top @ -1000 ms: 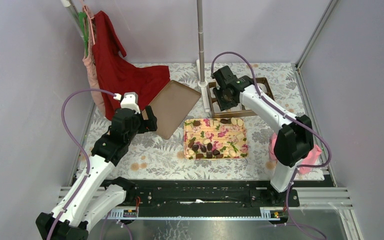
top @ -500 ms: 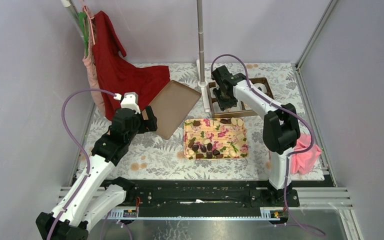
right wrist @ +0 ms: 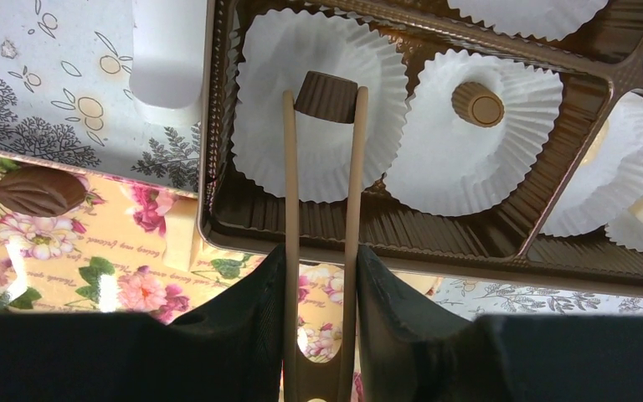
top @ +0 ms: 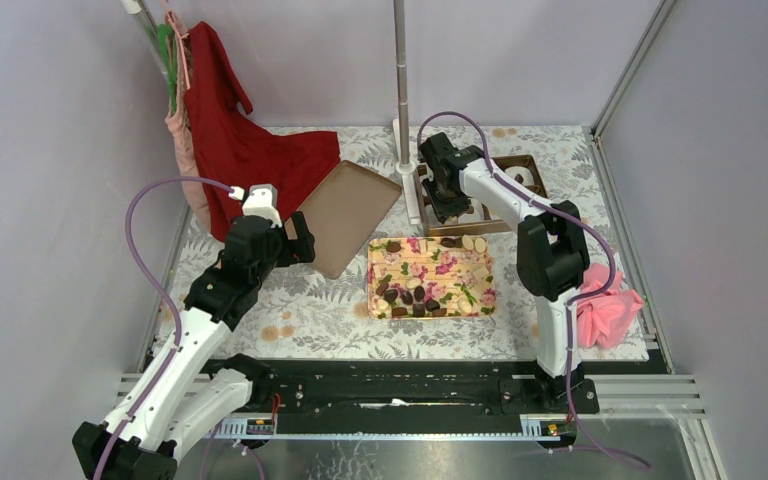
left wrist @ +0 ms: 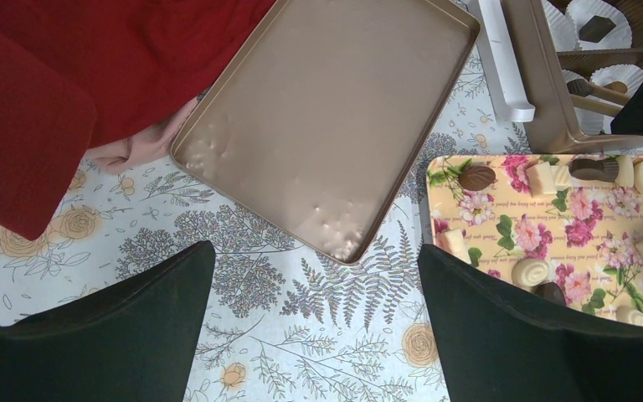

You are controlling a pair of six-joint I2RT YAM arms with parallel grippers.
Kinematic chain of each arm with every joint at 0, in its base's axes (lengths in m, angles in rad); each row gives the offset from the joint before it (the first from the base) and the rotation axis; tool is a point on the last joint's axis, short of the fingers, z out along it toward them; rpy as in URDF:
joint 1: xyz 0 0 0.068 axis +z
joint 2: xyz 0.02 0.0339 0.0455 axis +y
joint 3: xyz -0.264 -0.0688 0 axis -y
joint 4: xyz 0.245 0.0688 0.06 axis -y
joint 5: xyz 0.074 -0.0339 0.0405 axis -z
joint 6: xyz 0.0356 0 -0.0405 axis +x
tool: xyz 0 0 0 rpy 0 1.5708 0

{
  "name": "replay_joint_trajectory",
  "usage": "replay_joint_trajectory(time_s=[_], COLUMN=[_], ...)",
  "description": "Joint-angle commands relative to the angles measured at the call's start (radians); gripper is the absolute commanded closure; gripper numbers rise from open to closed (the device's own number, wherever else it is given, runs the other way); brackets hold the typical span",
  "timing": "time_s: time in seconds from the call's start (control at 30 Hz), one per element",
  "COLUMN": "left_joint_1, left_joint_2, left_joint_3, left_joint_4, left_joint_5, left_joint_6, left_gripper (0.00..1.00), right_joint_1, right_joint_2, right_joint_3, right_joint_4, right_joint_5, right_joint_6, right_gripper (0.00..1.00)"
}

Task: Pack the chocolate

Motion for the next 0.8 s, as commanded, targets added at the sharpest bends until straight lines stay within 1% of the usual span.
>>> replay_joint_trajectory(time_s=[0.0, 0.1, 0.23, 0.53, 0.77], left_joint_1=[0.005, 0.005, 0.005, 0.005, 0.005], left_joint_2=[0.000, 0.000, -0.002, -0.007, -0.015], left_joint_3=[-0.003, -0.003, -0.003, -0.003, -0.003], left_joint_4=[0.037, 0.038, 0.039, 0.038, 0.038], left_joint_5=[0.010, 0.011, 0.011, 0.010, 0.012], left_joint_6=[0.013, 0.013, 0.013, 0.013, 0.011], left_gripper=[0.01, 0.01, 0.01, 0.01, 0.01], right_joint_1=[-0.003, -0.003, -0.003, -0.003, -0.003], right_joint_2=[0.006, -0.005, -0.022, -0.091, -0.219], right_joint_3=[0.040, 0.040, 0.037, 0.007, -0.103], right_joint_4=[-0.024, -0.024, -0.020, -0.009, 0.030], right_joint_5=[-0.013, -0.016, -0.021, -0.025, -0.012], right_joint_6=[-0.015, -0.017, -0.018, -0.016, 0.000], right_gripper=[0.63, 0.59, 0.57, 0.55, 0.55])
